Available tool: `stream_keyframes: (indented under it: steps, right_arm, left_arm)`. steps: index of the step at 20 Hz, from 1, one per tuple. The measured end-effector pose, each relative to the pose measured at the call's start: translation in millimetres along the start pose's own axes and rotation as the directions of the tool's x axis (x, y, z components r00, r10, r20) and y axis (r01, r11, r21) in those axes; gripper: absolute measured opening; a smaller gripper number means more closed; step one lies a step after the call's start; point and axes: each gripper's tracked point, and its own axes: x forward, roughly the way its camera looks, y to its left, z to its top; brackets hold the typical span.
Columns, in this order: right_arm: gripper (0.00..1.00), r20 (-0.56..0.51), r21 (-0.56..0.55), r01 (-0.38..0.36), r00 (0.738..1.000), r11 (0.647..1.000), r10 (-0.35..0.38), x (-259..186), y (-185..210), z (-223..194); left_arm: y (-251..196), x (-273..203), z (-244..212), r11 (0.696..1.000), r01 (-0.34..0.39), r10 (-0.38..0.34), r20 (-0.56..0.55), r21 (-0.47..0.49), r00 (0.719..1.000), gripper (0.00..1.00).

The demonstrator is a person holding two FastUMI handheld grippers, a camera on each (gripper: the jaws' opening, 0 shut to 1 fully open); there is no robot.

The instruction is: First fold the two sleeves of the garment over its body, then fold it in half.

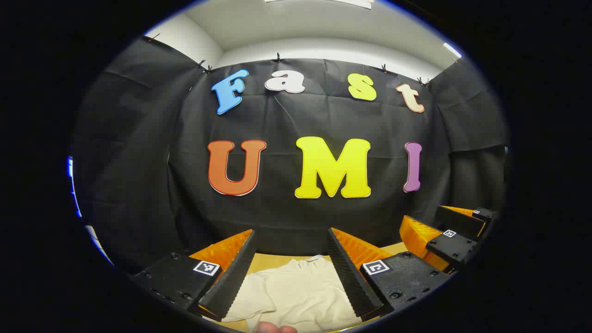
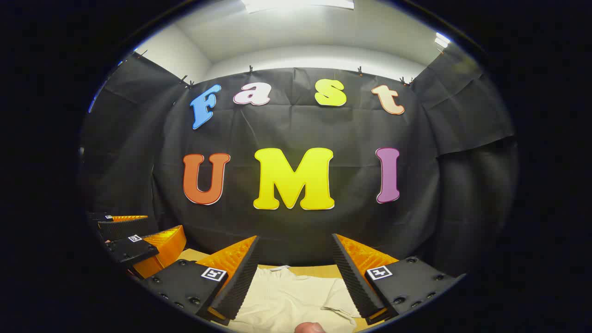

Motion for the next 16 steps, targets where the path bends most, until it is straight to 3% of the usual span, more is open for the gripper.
stream_keyframes:
  steps: [16]
  right_arm:
    - [0.93,-0.024,0.014,0.028,0.999,1.000,-0.028,5,-14,-4]
  left_arm:
    - [-13,12,-6,1.000,0.014,-0.014,-0.021,-0.015,1.000,0.96]
